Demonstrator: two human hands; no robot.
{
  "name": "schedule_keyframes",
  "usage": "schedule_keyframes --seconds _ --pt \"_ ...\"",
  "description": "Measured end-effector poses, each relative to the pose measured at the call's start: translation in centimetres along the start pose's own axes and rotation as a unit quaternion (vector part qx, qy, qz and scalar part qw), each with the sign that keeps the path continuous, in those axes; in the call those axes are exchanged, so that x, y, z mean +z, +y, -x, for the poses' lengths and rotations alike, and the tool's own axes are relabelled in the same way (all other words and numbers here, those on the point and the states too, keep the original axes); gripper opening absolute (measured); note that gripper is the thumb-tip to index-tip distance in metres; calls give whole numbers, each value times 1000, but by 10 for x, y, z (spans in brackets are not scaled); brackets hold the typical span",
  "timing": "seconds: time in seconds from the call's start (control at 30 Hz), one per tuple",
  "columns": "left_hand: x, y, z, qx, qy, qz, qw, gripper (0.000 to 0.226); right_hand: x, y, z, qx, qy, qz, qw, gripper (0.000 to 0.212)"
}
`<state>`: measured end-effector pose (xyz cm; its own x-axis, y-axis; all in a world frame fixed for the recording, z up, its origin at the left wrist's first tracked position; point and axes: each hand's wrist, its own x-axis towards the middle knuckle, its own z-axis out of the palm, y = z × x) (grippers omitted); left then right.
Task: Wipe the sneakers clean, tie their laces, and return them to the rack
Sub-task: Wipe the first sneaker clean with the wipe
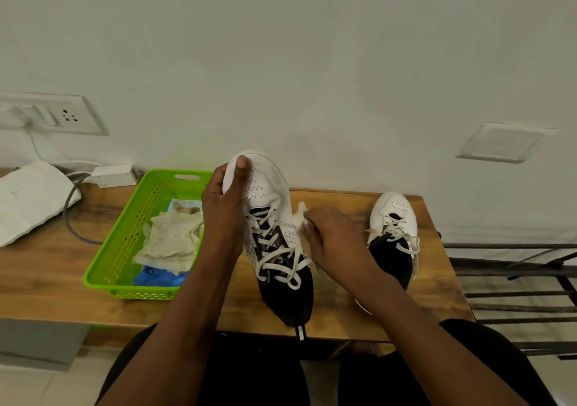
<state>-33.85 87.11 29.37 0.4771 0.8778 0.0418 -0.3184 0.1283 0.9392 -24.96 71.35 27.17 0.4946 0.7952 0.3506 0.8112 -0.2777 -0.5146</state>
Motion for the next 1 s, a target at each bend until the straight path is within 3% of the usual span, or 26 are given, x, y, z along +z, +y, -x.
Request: schedule_keyframes --seconds 0.07,0.17,0.2,0.33,0.43,0.53,0.63,0.73,0.87,1.0 --pt "1 -3 -3 -24 9 -2 1000 43 -7 6 6 18 -25 41 999 15" --pt "11 -11 -1 -52 13 -30 998 42 -31 -17 -7 -1 133 -4 991 11" --pt "13 -15 2 -50 7 -40 998 41 -34 -27 -15 -31 151 -6 988 10" --pt "19 -26 14 -74 -41 -33 996 49 0 -47 -22 -62 62 103 991 21" --pt "16 -30 15 -98 -16 -64 993 38 21 -36 -3 -60 -12 144 988 27" --pt "19 -33 11 -55 -5 -142 988 44 1 -25 -6 -47 69 136 987 16" --pt "20 -38 12 -35 1 -184 982 49 -19 -5 -16 20 149 134 980 14" --pt "18 -38 13 -44 -15 -179 983 48 -24 -4 -15 25 116 40 992 12" --pt "17 -46 6 -80 -10 -145 986 51 -2 -12 -16 -26 39 48 998 16" --pt "14 -61 -16 -138 -30 -214 966 65 -3 9 -12 50 -81 55 994 16"
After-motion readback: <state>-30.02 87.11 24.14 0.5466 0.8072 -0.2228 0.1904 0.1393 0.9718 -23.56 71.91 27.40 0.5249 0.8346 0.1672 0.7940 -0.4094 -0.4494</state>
